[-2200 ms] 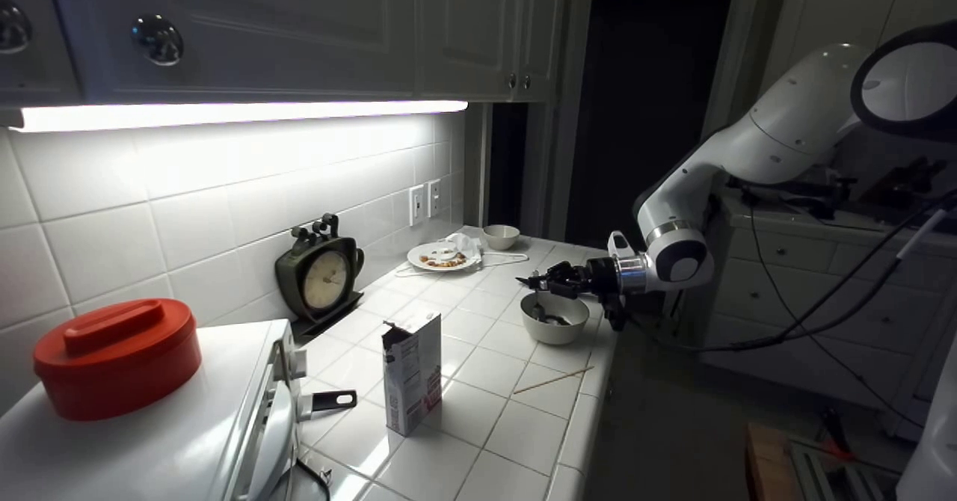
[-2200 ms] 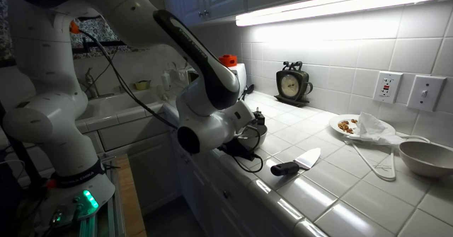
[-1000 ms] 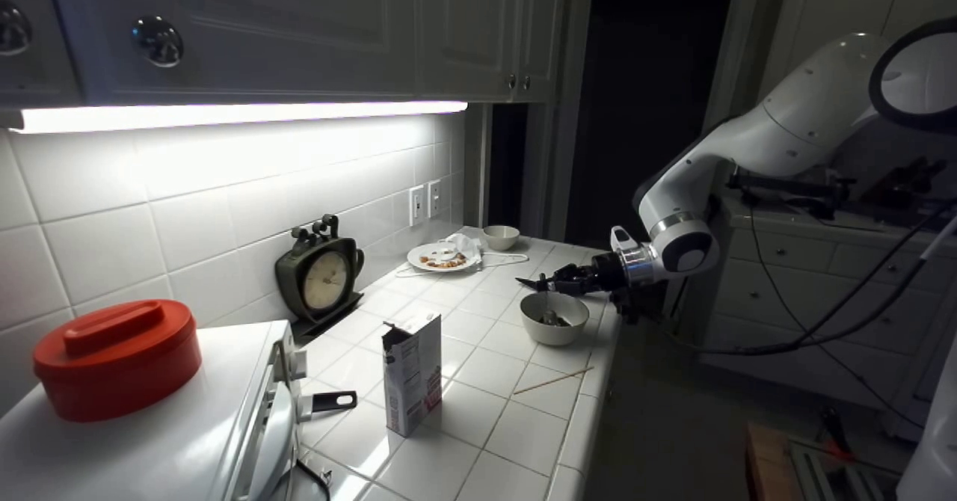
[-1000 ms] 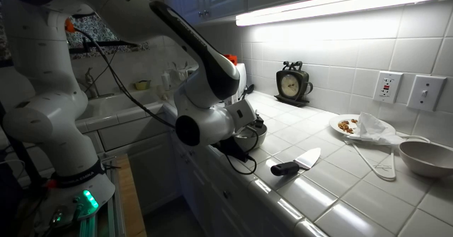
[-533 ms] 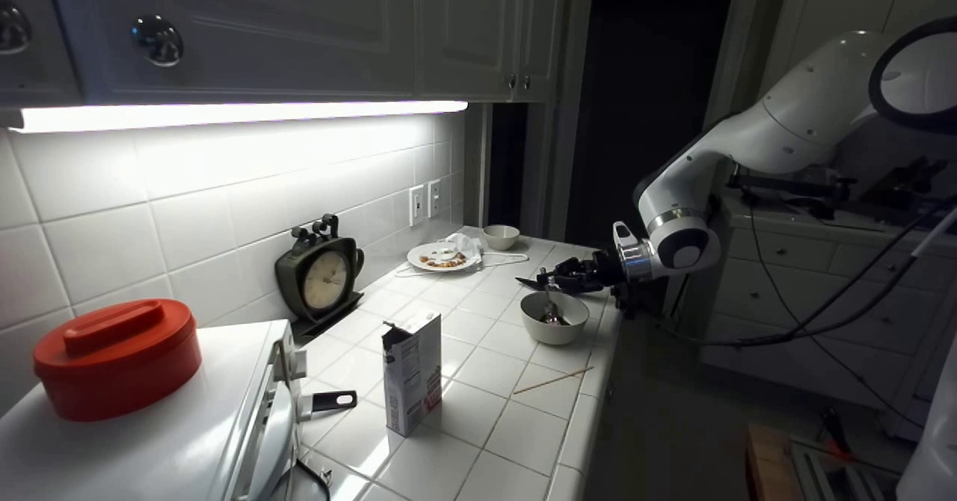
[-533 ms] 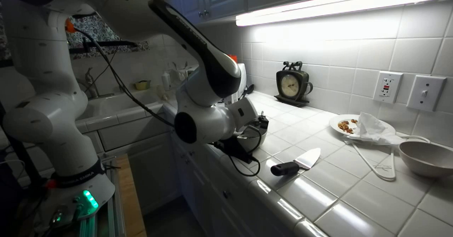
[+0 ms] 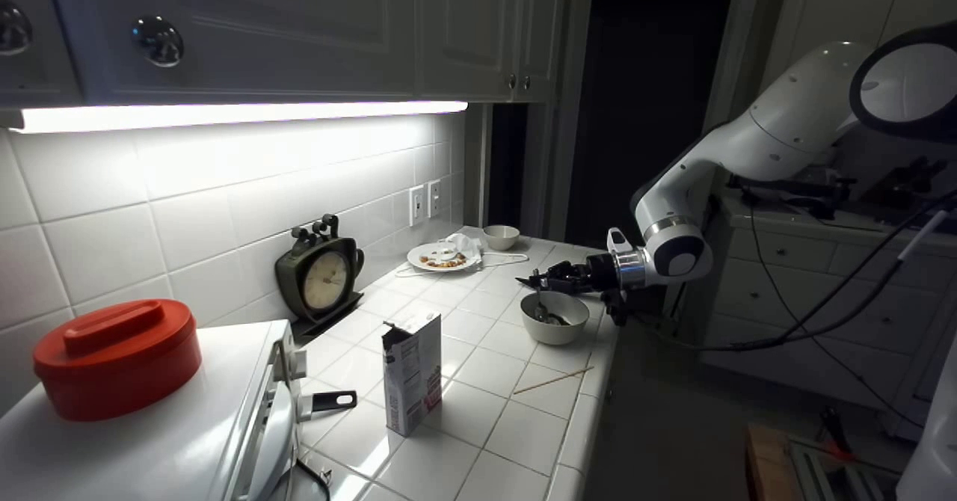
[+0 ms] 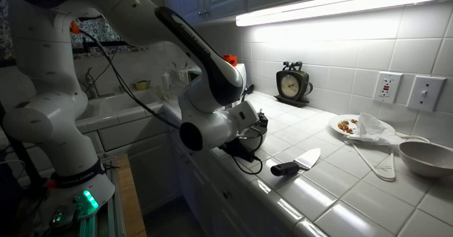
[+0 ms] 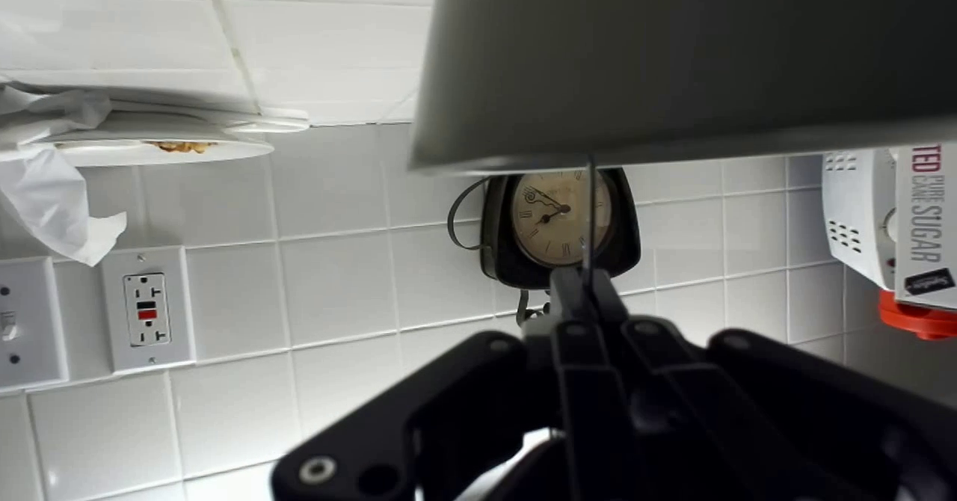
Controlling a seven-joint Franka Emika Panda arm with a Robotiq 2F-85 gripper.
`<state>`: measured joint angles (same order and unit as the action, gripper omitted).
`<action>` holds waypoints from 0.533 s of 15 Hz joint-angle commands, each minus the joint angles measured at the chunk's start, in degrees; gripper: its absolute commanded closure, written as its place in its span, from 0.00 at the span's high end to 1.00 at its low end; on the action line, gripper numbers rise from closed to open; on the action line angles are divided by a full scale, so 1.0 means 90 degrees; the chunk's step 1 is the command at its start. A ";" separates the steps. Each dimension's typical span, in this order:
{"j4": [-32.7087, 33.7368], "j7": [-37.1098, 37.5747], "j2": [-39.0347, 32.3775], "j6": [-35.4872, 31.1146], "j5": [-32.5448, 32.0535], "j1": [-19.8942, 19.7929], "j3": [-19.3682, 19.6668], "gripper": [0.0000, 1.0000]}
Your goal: Use the spoon to stir up the contents in the bowl
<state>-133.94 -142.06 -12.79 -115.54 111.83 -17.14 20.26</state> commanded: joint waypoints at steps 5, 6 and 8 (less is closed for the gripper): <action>-0.0006 0.0597 -0.0051 0.0115 -0.0296 0.0019 -0.0022 0.01; -0.0011 0.0812 -0.0028 0.0068 -0.0450 0.0028 -0.0015 0.01; -0.0022 0.1138 0.0026 0.0022 -0.0720 0.0035 -0.0006 0.01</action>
<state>-133.91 -136.64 -13.08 -114.08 109.62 -17.05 20.16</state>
